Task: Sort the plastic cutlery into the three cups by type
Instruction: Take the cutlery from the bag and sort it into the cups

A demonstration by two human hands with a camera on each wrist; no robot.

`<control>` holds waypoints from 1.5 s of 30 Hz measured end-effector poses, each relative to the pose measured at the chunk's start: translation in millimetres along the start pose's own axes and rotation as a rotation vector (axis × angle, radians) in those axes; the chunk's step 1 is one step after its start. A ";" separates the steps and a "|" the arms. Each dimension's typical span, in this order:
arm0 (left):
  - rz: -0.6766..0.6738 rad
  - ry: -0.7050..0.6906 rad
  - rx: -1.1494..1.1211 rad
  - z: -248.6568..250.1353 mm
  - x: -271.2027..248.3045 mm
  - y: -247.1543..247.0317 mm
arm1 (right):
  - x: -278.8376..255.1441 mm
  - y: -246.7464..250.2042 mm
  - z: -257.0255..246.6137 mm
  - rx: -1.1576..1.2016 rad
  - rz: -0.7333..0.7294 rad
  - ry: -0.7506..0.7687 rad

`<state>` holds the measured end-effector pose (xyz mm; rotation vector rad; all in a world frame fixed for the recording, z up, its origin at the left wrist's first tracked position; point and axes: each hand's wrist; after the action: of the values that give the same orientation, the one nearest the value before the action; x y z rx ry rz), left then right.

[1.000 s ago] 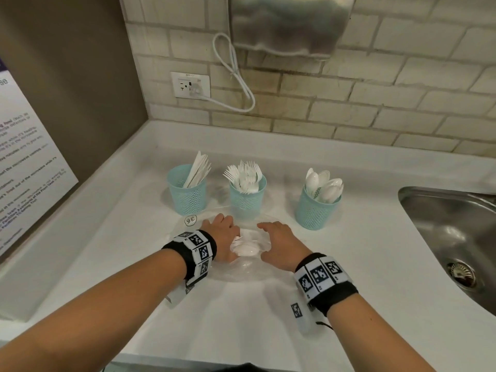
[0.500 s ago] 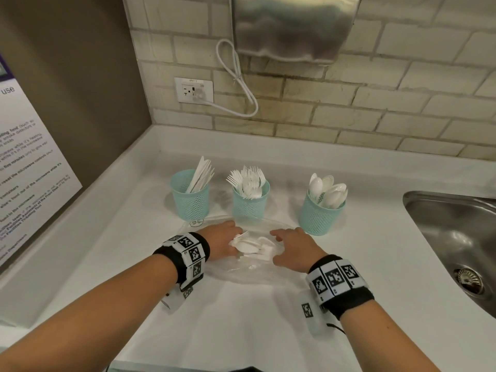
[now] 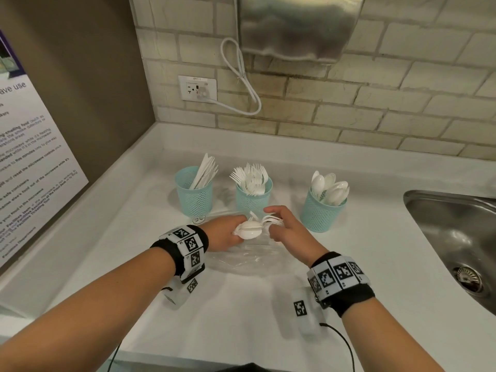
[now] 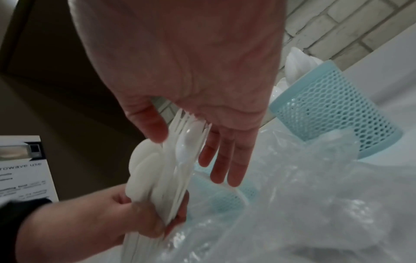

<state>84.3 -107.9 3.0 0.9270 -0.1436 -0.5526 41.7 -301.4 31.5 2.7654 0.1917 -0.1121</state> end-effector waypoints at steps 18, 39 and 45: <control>0.647 -0.020 -0.719 21.7 -17.6 13.4 | 20.8 -45.2 -86.9 -0.032 0.149 0.521; 0.353 0.206 -0.562 -24.8 -15.7 -2.7 | 36.6 -71.0 -46.6 0.180 0.012 0.072; 0.435 0.143 -0.620 -23.5 -15.2 0.4 | 37.5 -69.4 -59.3 0.384 -0.017 0.035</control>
<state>79.8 -83.0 -9.1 0.3087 -0.0352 -0.1040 71.7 -211.3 58.3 3.1501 0.2222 -0.1147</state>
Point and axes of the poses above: each hand's wrist, its own x-axis towards the middle knuckle, its own y-axis out of the back of the hand, z = x × y, and after that the axes turned 5 degrees about z, right-handed
